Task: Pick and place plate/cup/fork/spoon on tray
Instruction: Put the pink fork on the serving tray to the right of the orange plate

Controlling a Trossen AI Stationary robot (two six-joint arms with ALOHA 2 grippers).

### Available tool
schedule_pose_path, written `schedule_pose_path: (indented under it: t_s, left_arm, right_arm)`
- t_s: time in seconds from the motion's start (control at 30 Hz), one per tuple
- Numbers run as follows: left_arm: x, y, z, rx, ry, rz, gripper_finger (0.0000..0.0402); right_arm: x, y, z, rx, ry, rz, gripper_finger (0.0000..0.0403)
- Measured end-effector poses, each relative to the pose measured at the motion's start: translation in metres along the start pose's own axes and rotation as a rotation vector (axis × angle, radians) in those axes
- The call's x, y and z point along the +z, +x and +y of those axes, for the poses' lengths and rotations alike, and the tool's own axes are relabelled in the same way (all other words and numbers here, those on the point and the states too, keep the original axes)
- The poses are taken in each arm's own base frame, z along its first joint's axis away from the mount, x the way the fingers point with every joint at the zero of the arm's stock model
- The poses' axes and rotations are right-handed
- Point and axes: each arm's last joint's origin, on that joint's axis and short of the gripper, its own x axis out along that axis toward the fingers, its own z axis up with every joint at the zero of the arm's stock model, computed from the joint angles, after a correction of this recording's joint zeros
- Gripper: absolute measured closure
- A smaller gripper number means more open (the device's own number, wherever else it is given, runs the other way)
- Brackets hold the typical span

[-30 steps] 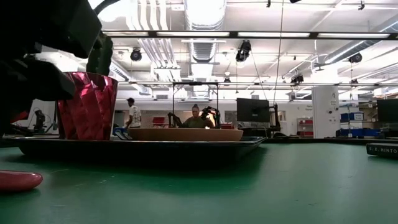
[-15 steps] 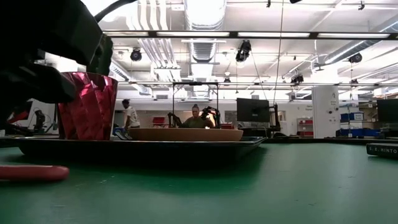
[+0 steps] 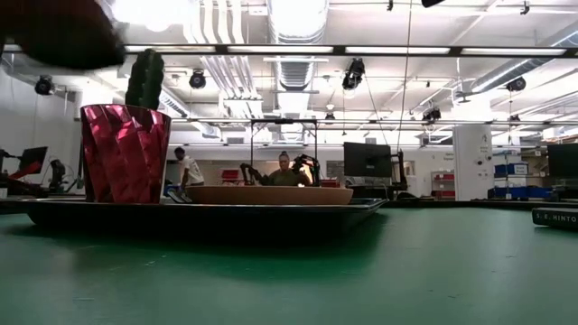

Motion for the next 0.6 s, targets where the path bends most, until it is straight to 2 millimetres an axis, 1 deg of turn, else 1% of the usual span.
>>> schedule_pose_path:
  t_s: [0.1, 0.17, 0.27, 0.33, 0.47, 0.6]
  left_arm:
    - [0.016, -0.017, -0.007, -0.027, -0.003, -0.053, 0.0367]
    - [0.025, -0.029, -0.008, -0.031, -0.016, -0.075, 0.0367]
    - [0.037, -0.046, -0.006, -0.017, -0.014, -0.092, 0.0368]
    - [0.046, -0.056, -0.004, -0.014, 0.021, -0.109, 0.0368]
    - [0.063, -0.077, 0.006, 0.001, 0.125, -0.145, 0.0368]
    - [0.082, -0.101, 0.024, 0.039, 0.218, -0.172, 0.0368]
  right_arm:
    - [0.000, -0.003, -0.001, -0.001, 0.014, -0.001, 0.0394]
    - [0.000, -0.006, -0.002, 0.001, 0.015, 0.003, 0.0394]
    - [0.001, -0.012, -0.005, 0.000, 0.016, -0.001, 0.0394]
    - [0.002, -0.016, -0.007, -0.001, 0.018, -0.006, 0.0394]
    - [0.003, -0.024, -0.010, -0.003, 0.021, -0.015, 0.0394]
    - [0.004, -0.030, -0.013, -0.002, 0.019, -0.024, 0.0394]
